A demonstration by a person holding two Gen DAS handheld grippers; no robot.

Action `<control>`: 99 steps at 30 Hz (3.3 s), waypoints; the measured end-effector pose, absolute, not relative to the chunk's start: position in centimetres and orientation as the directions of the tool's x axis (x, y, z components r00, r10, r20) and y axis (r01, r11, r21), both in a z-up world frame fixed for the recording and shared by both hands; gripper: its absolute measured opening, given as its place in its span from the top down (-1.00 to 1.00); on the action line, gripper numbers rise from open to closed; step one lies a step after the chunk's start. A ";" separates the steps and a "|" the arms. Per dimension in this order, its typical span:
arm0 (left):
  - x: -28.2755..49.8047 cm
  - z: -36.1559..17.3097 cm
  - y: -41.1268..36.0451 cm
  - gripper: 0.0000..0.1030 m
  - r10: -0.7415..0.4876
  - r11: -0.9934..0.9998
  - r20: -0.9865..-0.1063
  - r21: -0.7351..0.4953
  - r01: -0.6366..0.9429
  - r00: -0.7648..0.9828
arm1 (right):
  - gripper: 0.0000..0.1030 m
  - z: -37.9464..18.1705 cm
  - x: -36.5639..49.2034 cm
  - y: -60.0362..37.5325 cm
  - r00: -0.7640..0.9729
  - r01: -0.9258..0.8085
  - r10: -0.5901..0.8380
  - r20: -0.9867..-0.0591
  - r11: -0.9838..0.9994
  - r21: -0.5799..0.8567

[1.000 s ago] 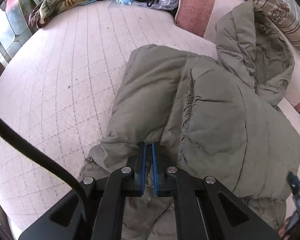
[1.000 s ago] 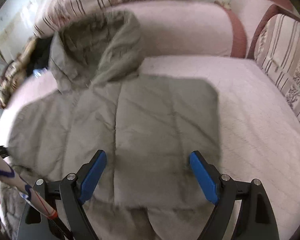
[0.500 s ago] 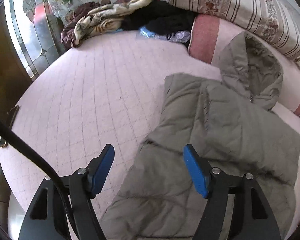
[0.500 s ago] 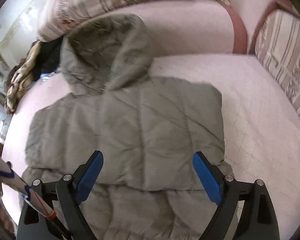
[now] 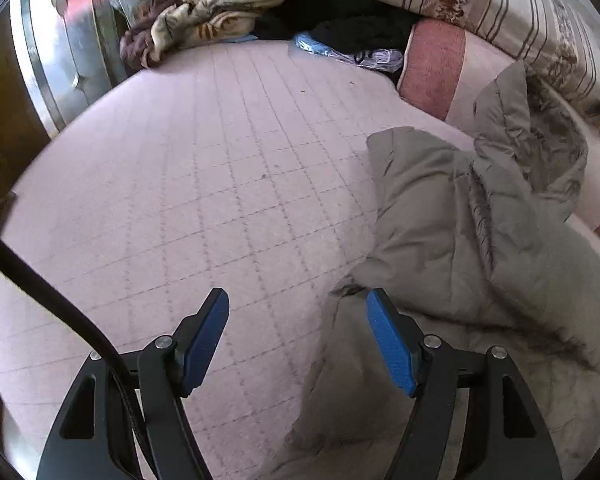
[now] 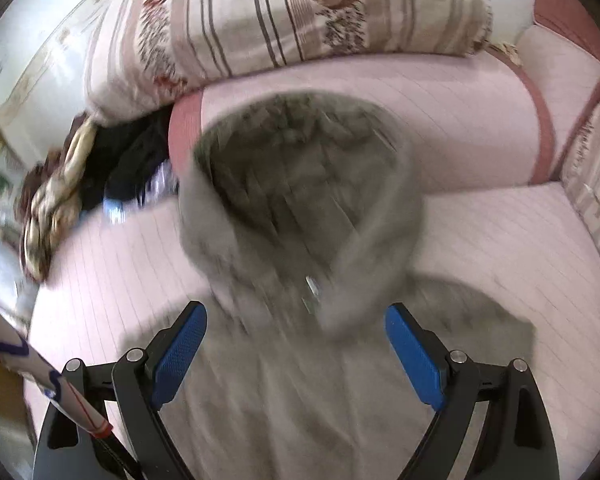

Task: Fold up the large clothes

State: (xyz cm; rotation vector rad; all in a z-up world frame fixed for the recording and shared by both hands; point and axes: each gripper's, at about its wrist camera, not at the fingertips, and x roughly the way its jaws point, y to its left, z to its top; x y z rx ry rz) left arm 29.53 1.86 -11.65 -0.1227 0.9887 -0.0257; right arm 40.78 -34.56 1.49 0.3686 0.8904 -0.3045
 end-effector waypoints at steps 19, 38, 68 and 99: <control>31.6 -13.5 2.6 -0.37 -0.116 0.989 -0.867 -0.146 -0.025 0.485 | 0.79 -2.5 56.8 -37.9 0.598 0.549 -0.050 -0.800 0.753 0.364; 28.9 -11.1 4.4 -0.37 -0.177 0.975 -0.841 -0.219 -0.022 0.511 | 0.85 3.1 26.6 -26.2 0.611 0.318 0.026 -0.791 0.907 0.276; 28.2 -10.3 6.8 -0.37 -0.118 0.975 -0.835 -0.201 -0.097 0.537 | -0.36 -1.5 18.1 -24.5 0.595 0.394 -0.156 -0.789 0.912 0.117; 28.5 -10.6 6.7 -0.37 -0.072 0.984 -0.842 -0.147 -0.098 0.534 | -0.35 -9.2 28.7 -21.9 0.473 0.415 -0.309 -0.825 0.904 -0.101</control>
